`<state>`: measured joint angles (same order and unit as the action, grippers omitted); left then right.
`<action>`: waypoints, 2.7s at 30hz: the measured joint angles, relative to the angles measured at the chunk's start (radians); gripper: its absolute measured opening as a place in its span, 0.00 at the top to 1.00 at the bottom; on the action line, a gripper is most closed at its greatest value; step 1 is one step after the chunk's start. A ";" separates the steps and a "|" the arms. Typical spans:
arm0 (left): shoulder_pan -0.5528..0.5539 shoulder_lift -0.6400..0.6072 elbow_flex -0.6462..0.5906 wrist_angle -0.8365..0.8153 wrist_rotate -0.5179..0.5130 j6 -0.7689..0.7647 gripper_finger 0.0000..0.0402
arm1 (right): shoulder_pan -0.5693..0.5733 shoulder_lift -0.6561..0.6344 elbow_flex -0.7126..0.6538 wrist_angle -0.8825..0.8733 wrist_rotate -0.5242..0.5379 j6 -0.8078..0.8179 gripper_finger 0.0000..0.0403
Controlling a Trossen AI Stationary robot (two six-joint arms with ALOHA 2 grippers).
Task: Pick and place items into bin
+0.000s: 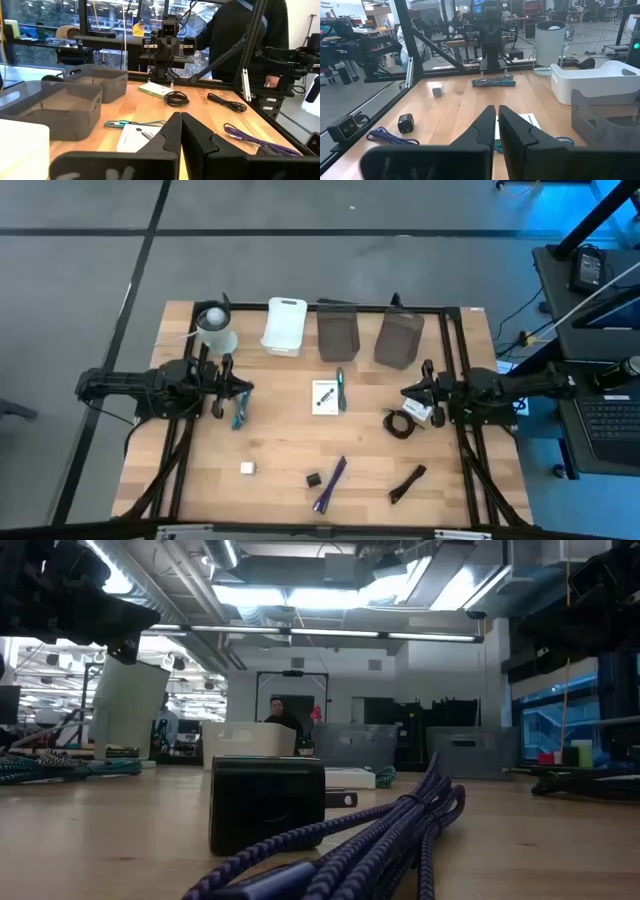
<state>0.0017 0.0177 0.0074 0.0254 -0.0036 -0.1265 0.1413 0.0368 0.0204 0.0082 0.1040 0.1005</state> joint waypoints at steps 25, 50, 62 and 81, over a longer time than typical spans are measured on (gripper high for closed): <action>0.000 0.000 0.000 0.000 0.000 0.000 0.99 | 0.000 0.000 0.000 0.000 0.000 0.000 0.93; 0.000 0.000 0.000 0.000 0.000 0.000 0.99 | 0.000 0.000 0.000 0.001 0.000 0.030 0.93; 0.000 0.000 0.000 0.000 0.000 0.000 0.99 | -0.009 0.048 0.000 0.055 0.051 -0.076 0.99; 0.000 0.000 0.000 0.000 0.000 0.000 0.99 | -0.036 0.737 0.608 -0.363 0.532 0.561 1.00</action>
<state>0.0017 0.0175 0.0074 0.0257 -0.0038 -0.1265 0.1055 0.7737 0.6280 -0.3546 0.6355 0.6614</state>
